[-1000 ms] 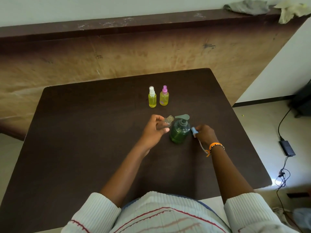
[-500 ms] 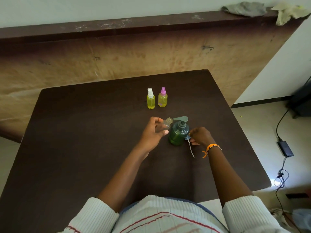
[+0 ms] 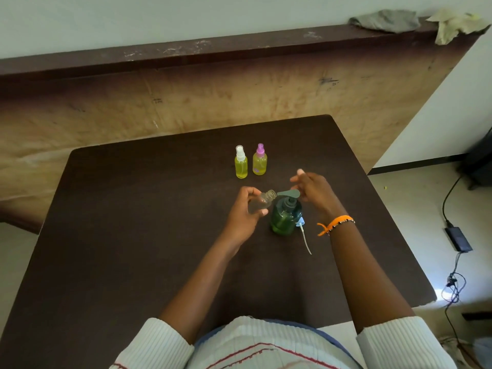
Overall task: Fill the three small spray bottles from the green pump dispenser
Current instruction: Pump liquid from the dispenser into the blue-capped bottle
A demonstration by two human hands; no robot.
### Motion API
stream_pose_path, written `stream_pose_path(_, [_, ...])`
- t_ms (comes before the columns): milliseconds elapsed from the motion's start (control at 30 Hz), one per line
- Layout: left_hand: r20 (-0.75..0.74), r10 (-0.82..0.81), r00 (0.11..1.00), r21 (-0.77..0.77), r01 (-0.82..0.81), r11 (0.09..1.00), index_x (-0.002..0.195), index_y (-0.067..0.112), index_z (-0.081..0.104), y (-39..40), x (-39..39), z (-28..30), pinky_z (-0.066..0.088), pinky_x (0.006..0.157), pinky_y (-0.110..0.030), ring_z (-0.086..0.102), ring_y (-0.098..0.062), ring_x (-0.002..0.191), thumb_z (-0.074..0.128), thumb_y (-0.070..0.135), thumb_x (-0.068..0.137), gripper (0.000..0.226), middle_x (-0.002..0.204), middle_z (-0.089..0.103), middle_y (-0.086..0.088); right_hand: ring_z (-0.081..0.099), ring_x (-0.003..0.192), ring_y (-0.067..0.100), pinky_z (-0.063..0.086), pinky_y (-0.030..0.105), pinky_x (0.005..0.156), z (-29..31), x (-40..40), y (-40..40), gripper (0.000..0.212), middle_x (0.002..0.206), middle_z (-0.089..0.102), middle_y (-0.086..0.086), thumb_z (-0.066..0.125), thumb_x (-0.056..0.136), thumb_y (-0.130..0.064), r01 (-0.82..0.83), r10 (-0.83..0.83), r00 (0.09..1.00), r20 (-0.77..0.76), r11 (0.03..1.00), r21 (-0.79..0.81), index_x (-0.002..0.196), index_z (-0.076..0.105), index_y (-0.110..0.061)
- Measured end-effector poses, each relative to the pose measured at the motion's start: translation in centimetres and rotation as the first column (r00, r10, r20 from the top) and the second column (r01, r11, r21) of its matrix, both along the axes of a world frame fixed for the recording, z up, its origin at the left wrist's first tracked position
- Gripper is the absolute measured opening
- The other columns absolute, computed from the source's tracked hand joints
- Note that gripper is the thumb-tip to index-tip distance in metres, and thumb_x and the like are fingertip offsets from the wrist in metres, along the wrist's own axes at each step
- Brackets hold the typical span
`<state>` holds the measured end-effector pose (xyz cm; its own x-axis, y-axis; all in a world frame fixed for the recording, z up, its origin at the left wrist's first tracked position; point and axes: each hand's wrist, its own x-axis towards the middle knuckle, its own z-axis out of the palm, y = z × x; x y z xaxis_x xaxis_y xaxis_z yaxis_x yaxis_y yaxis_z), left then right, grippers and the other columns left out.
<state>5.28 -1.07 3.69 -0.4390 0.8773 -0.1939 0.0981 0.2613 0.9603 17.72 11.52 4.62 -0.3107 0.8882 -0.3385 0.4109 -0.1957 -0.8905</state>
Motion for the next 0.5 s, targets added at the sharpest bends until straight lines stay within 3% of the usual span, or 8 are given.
stream_pose_path(100, [-0.061,-0.004,0.998,0.038,0.007,0.999,0.093,0.034,0.048,0.3,-0.3,-0.3,0.039,0.103,-0.039,0.053,-0.009,0.105,0.066,-0.002,0.077,0.043,0.098,0.057,0.019,0.053,0.069,0.011,0.043,0.026,0.07,1.4,-2.2,0.1,0.045,0.077,0.061,0.003,0.034,0.104,-0.038,-0.026,0.026,0.999,-0.02,1.0,0.006,0.097,0.065,-0.007])
stream_pose_path(200, [-0.105,-0.038,0.994,0.073,0.045,0.996,0.089,0.038,0.048,0.4,-0.3,-0.3,0.028,0.108,-0.058,0.053,0.007,0.1,0.067,0.007,0.073,0.04,0.093,0.058,0.029,0.055,0.071,0.015,0.043,0.031,0.076,1.5,-3.6,0.3,0.052,0.073,0.062,0.003,0.031,0.103,-0.045,-0.02,0.02,1.0,0.003,0.999,-0.036,0.088,0.065,-0.009])
stream_pose_path(333, [-0.168,-0.071,0.983,0.094,0.088,0.992,0.088,0.038,0.048,0.5,-0.1,0.5,0.026,0.107,-0.061,0.054,0.008,0.094,0.064,0.017,0.066,0.034,0.091,0.059,0.026,0.062,0.083,0.022,0.047,0.039,0.086,0.9,-4.5,0.0,0.059,0.075,0.066,0.004,0.028,0.101,-0.052,-0.013,0.014,0.993,0.119,1.0,-0.005,0.077,0.065,-0.014])
stream_pose_path(433, [-0.228,-0.084,0.97,0.097,0.108,0.989,0.089,0.037,0.046,0.6,-0.1,0.9,0.022,0.109,-0.059,0.054,0.0,0.099,0.067,0.006,0.072,0.041,0.093,0.058,0.021,0.065,0.091,0.026,0.049,0.042,0.091,0.2,-4.3,-0.1,0.061,0.084,0.07,0.009,0.03,0.099,-0.056,0.033,-0.036,0.987,0.155,0.999,0.024,0.076,0.067,-0.013])
stream_pose_path(500, [-0.264,-0.09,0.96,0.091,0.118,0.989,0.093,0.034,0.047,0.6,-0.1,0.9,0.019,0.111,-0.057,0.055,-0.008,0.103,0.068,0.003,0.074,0.042,0.094,0.057,0.02,0.065,0.096,0.03,0.048,0.044,0.092,-0.2,-4.2,-0.3,0.064,0.097,0.071,0.014,0.031,0.096,-0.06,0.073,-0.085,0.978,0.192,0.995,0.068,0.085,0.069,-0.01])
